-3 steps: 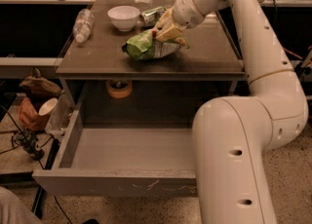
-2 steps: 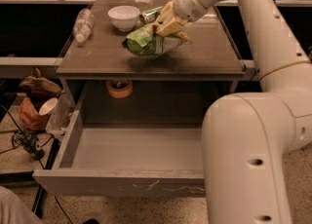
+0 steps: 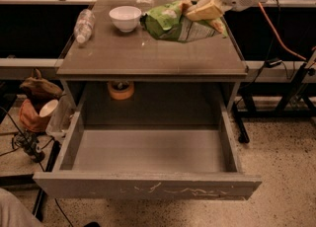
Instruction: Place green rice chip bag into top drawer
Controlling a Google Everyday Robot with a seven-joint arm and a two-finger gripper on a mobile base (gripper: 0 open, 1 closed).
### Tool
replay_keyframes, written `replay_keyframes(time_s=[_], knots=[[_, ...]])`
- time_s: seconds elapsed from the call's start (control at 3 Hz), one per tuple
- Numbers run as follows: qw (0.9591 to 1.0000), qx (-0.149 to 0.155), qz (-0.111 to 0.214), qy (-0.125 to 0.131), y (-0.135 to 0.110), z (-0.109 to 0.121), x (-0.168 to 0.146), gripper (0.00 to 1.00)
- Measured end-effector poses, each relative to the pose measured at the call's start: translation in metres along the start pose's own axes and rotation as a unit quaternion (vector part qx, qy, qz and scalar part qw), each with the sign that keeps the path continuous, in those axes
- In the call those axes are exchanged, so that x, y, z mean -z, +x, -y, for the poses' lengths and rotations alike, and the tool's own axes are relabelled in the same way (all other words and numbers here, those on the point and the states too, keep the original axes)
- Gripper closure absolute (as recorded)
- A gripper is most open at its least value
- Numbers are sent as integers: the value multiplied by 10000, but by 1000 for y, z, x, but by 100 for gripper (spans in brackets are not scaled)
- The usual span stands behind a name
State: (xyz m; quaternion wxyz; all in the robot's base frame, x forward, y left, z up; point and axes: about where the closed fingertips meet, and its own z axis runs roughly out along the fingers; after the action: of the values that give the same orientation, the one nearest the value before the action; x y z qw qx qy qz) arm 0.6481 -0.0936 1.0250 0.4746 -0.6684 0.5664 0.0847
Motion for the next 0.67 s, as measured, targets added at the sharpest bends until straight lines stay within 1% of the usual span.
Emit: replay_keyframes(time_s=[0.33,0.67], knots=[[10000,-4,-2,-13,1,-1,-1,100],[9998,-133,84,-92,4,-21,-7,100]])
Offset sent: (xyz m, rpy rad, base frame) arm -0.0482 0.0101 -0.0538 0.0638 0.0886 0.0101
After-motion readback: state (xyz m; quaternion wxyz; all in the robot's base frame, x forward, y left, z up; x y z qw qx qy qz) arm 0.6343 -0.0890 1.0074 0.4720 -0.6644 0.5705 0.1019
